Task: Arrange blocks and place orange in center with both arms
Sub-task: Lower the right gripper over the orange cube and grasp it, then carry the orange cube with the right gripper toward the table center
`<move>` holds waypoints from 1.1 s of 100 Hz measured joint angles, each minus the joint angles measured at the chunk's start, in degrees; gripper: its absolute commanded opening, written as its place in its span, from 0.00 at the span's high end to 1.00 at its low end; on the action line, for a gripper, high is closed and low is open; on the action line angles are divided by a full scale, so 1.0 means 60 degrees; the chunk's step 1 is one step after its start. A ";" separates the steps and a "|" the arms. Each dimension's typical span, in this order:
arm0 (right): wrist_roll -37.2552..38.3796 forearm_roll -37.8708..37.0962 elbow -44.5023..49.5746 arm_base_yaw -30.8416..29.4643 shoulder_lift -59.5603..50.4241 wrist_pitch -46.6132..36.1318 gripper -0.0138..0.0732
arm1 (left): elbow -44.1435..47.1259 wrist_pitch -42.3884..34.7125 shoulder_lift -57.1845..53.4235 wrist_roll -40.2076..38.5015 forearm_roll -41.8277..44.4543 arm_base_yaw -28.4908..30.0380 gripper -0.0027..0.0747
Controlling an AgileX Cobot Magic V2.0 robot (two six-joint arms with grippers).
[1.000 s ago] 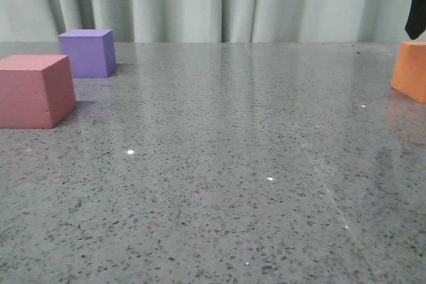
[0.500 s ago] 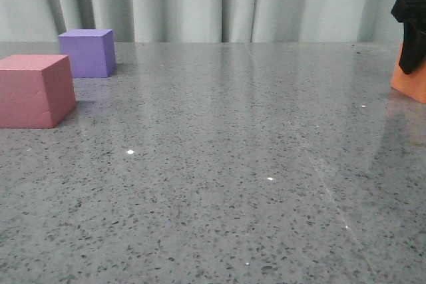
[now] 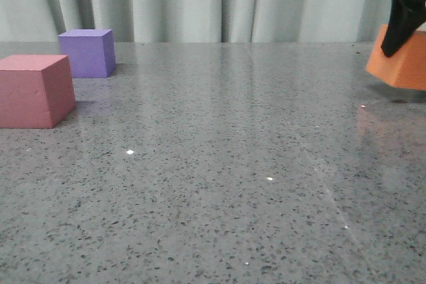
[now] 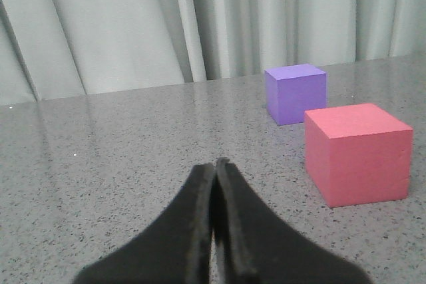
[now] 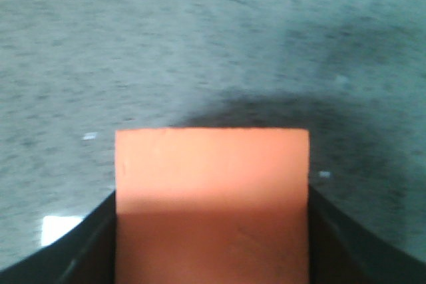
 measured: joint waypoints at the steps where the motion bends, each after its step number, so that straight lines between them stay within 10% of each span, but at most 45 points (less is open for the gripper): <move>1: 0.0046 0.0025 -0.0017 0.0041 -0.0021 0.0000 0.41 | 0.0000 0.0000 0.0000 0.0000 0.0000 0.0000 0.99; 69: 0.3334 0.0094 -0.2527 0.3552 0.1402 0.0000 0.41 | 0.0000 0.0000 0.0000 -0.0017 0.0000 0.0000 0.99; 110: 0.6838 -0.2477 -0.3541 0.5226 0.2730 -0.0013 0.41 | 0.0000 0.0000 0.0000 -0.0017 0.0000 0.0000 0.99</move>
